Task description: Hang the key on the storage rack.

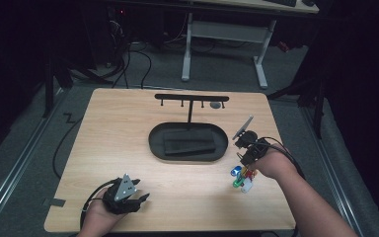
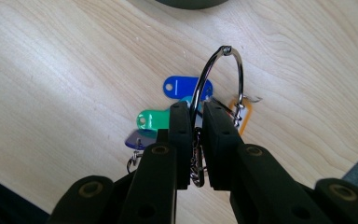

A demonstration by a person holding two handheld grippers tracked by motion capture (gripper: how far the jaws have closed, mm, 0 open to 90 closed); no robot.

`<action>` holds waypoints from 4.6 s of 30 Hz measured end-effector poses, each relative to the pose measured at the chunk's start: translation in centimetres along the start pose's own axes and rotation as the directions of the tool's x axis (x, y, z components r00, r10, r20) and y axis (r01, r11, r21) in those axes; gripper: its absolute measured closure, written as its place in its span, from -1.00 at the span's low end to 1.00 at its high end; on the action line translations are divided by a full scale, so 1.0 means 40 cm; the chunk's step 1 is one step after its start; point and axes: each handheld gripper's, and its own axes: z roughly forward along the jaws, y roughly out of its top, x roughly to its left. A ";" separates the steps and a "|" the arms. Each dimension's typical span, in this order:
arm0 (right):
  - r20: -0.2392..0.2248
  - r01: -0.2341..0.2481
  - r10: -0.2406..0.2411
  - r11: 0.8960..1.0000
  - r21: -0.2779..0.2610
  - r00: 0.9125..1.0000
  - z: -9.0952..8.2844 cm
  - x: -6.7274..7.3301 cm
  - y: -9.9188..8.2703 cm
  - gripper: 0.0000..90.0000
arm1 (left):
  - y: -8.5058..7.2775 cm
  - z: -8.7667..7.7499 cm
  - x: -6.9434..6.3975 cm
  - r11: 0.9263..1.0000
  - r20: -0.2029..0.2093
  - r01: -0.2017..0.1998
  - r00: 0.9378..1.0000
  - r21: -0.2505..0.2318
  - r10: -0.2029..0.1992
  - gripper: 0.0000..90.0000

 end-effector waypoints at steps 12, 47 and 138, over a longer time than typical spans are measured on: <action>-0.019 0.018 -0.019 0.999 -0.035 1.000 -0.081 -0.009 -0.017 0.84 | -0.011 -0.012 0.000 1.000 -0.017 0.012 1.000 0.004 -0.012 -0.08; -0.076 -0.013 0.005 0.994 -0.109 0.997 -0.216 -0.031 0.061 0.84 | -0.019 -0.010 0.011 0.999 -0.010 0.048 0.999 -0.001 -0.048 -0.09; 0.006 -0.108 0.114 0.959 -0.263 0.993 -0.170 -0.154 0.298 0.66 | -0.030 -0.011 0.019 0.999 -0.011 0.042 0.999 0.028 -0.042 -0.09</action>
